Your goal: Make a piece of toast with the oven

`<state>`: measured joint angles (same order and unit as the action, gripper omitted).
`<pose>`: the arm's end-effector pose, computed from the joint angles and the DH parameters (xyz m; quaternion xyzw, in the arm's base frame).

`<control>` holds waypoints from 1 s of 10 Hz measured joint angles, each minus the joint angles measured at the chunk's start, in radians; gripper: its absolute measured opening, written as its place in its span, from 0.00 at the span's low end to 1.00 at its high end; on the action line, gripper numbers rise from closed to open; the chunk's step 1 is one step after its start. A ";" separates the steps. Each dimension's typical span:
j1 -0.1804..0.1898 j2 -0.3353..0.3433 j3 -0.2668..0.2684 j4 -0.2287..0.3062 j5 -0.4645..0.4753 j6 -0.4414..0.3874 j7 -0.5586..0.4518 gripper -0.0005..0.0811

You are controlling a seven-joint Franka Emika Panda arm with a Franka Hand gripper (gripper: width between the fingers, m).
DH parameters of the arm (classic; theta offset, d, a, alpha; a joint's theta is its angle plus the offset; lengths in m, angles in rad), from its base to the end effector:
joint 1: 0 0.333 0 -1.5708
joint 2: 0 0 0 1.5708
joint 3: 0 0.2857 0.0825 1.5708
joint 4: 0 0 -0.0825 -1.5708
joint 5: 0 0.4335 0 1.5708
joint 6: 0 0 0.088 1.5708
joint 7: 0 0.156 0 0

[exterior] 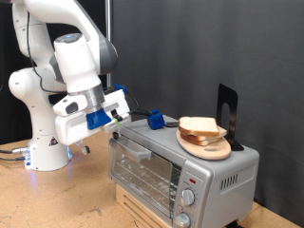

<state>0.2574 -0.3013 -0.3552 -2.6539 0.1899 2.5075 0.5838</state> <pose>0.4689 -0.0248 0.2357 -0.9094 0.3952 -0.0345 0.1249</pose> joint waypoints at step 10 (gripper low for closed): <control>-0.090 0.131 -0.043 0.032 -0.069 0.068 -0.062 0.84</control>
<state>0.1677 -0.1702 -0.3984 -2.6222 0.1207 2.5753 0.5219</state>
